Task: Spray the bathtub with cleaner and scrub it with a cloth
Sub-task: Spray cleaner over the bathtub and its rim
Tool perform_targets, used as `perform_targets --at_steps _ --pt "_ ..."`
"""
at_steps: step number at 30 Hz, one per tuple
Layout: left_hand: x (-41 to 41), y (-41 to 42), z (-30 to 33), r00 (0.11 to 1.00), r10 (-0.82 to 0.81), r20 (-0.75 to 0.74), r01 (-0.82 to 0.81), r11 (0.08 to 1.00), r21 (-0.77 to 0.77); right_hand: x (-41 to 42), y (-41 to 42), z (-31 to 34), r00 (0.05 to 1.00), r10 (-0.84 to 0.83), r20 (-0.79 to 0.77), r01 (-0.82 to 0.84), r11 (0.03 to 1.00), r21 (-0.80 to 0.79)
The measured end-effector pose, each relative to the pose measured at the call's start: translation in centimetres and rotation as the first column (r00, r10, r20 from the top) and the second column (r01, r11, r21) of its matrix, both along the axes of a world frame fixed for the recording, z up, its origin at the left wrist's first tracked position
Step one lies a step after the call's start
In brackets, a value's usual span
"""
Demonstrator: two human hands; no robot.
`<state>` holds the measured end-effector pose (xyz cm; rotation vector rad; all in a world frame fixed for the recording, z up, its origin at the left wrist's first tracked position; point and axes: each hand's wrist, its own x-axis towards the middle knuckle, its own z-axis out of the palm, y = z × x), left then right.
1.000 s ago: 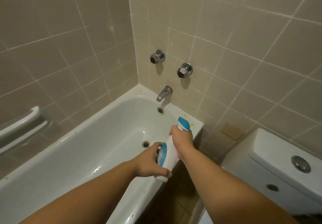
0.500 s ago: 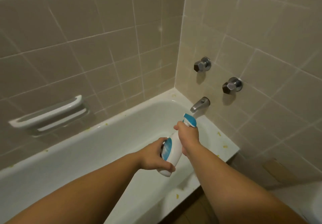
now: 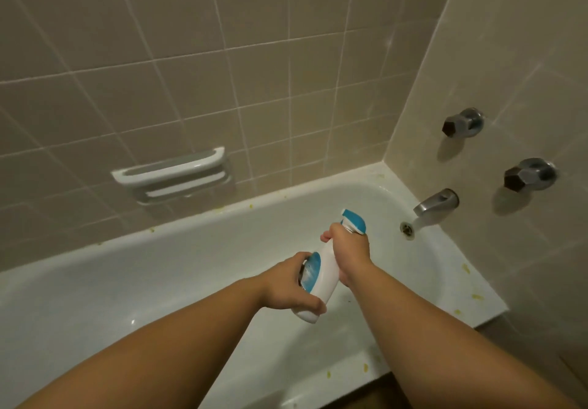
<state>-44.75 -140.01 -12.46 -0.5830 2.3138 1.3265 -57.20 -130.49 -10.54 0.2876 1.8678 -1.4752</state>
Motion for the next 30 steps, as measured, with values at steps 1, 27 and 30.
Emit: perform_targets --at_steps 1,27,30 --pt "0.9 -0.6 -0.1 1.0 0.015 0.003 -0.015 1.0 0.003 0.7 -0.8 -0.3 1.0 0.021 0.008 -0.021 1.0 0.002" --pt "31.6 -15.5 -4.8 0.925 0.376 0.048 -0.378 0.924 0.06 28.9 -20.8 -4.5 0.941 0.337 0.016 -0.337 0.941 0.009" --pt "35.7 -17.1 -4.9 0.91 0.411 0.058 -0.414 0.909 0.053 32.7 -22.9 -5.0 0.913 0.409 -0.005 -0.409 0.913 0.014"
